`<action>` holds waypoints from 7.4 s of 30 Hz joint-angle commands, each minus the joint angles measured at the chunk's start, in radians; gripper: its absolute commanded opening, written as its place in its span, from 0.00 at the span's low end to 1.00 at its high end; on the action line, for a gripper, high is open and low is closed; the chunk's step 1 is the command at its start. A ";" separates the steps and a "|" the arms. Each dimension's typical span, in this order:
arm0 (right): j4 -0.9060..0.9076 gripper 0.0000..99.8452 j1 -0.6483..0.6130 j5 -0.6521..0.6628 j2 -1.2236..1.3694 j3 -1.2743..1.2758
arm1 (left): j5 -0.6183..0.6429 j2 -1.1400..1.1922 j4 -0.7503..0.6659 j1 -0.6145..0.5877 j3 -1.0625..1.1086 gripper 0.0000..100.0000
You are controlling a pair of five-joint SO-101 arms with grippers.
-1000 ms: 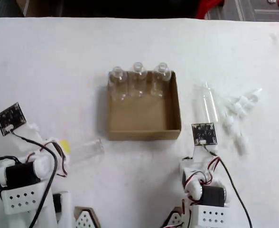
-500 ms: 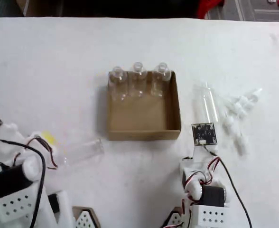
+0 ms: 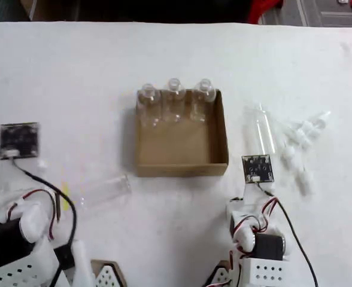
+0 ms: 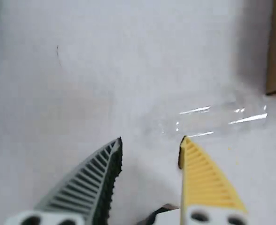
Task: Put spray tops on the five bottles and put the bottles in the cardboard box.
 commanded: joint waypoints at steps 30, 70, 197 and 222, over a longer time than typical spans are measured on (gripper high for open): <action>0.005 0.02 0.008 -0.005 -0.005 0.009 | -1.516 0.015 -0.005 -0.249 0.390 0.02; 0.005 0.02 0.008 -0.005 -0.005 0.009 | -1.165 0.651 -0.585 -0.036 0.407 0.02; 0.005 0.02 0.008 -0.005 -0.005 0.009 | 1.471 1.638 -0.325 0.130 -0.712 0.02; 0.005 0.02 0.008 -0.005 -0.005 0.009 | 0.282 1.641 0.055 0.111 -1.651 0.02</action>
